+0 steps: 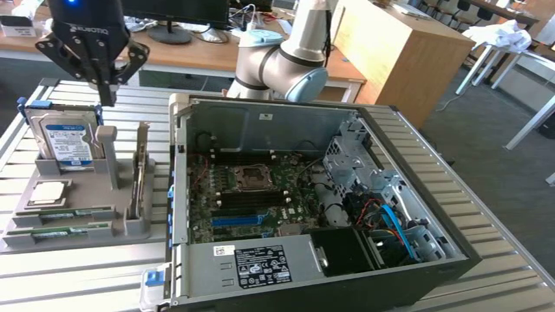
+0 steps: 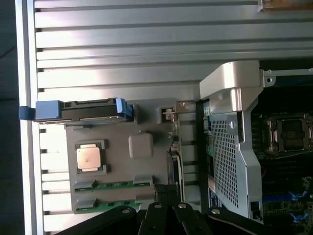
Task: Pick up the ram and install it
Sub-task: 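Reach for the ram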
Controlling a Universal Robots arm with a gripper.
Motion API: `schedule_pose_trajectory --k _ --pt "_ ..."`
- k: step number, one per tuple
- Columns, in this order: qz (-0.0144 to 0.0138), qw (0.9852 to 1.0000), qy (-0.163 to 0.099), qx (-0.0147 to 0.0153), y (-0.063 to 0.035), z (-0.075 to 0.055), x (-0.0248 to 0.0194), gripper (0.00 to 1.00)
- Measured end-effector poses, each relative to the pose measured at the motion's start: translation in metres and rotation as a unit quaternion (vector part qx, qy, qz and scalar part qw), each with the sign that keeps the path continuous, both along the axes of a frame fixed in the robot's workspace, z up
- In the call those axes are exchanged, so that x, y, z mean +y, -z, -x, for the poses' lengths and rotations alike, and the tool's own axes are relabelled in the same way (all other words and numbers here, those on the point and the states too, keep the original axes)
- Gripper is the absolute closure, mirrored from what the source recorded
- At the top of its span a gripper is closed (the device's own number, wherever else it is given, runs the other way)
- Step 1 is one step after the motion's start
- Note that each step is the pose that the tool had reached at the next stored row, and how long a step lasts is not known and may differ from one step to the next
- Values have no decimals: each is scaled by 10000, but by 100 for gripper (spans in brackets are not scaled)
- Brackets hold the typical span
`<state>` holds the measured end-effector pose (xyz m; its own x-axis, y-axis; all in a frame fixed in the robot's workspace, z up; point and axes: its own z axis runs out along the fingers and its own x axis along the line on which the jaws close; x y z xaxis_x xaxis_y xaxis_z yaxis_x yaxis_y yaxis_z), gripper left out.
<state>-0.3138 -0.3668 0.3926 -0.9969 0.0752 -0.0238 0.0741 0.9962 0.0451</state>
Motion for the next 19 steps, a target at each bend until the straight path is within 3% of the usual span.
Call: schedule_pose_trajectory --k 19 --pt "0 10000 0 0 9 409 76 90"
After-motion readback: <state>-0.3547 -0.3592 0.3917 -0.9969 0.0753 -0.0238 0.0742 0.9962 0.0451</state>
